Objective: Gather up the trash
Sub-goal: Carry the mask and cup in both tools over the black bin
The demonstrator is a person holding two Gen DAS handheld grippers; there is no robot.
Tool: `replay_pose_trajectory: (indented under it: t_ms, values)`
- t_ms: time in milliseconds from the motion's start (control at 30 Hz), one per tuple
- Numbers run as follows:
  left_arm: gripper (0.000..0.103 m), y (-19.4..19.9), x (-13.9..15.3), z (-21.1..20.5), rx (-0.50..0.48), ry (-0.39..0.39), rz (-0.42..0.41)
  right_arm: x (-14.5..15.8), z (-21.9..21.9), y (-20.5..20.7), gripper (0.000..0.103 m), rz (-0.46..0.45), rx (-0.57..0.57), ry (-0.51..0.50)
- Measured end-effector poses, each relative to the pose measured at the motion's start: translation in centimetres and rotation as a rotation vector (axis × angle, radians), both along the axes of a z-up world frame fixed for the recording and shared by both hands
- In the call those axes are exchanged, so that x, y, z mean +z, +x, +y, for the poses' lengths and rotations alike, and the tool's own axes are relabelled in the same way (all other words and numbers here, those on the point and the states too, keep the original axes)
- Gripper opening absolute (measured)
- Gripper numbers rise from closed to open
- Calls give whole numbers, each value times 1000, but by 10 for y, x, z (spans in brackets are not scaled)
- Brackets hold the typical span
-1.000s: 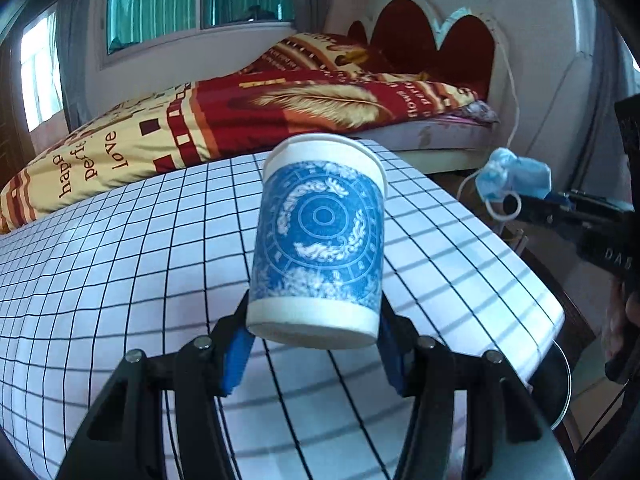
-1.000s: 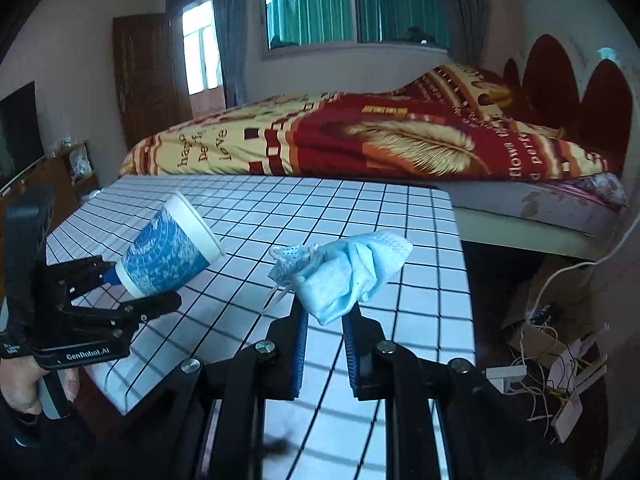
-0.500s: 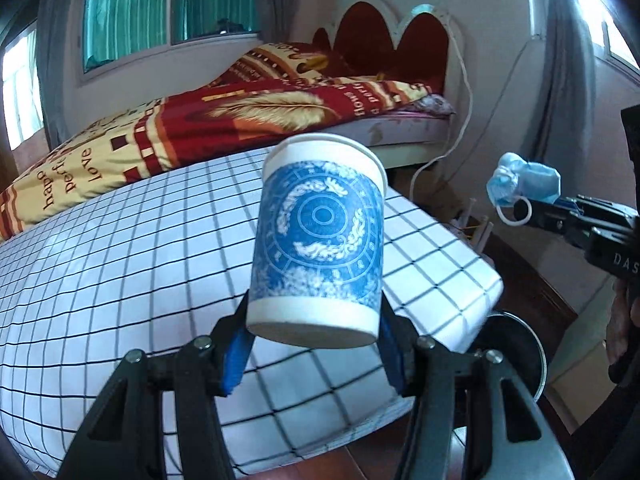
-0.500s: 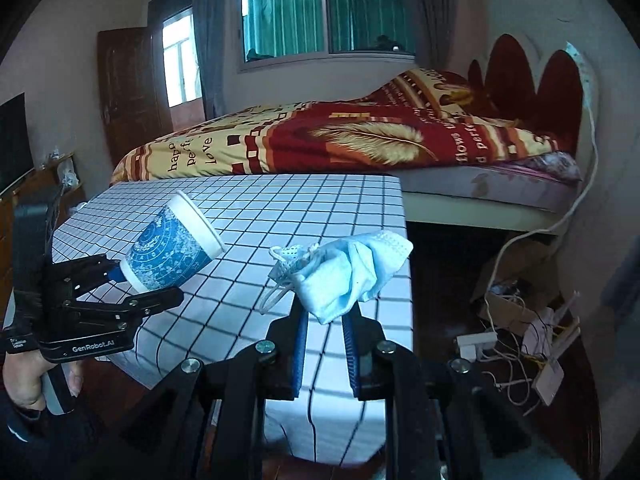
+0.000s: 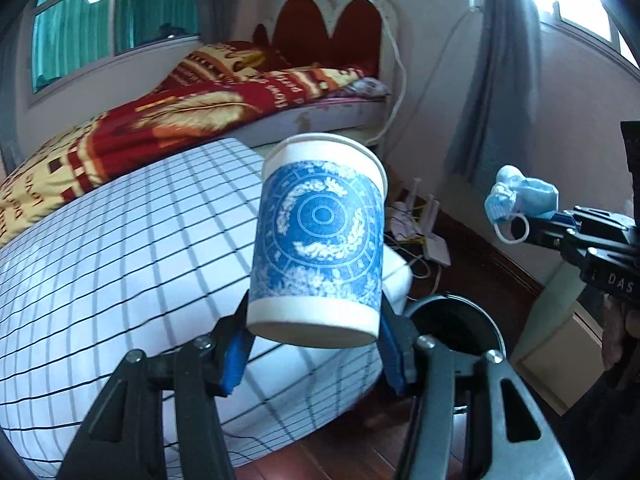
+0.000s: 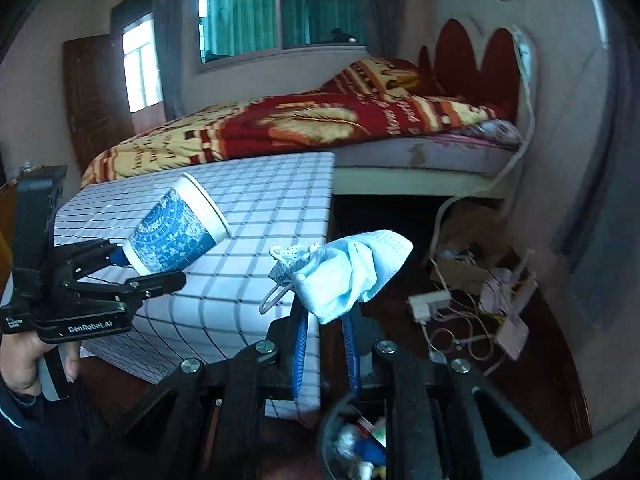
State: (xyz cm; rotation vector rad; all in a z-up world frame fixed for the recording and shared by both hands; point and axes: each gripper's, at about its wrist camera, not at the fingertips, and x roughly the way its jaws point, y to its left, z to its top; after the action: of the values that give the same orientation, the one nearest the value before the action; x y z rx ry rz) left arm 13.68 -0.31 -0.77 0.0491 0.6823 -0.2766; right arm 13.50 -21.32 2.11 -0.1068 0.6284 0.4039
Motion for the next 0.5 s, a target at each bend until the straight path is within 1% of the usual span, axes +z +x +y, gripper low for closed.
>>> replay_pose_trajectory:
  t_ms: [267,500]
  values:
    - [56,-4,-6,-40,-84,3,18,-15,-52,-14,18,36,-97,-2]
    - [56,-8,-14,-71,-152,12,40,-23,-78,-27,18,42,-144,5]
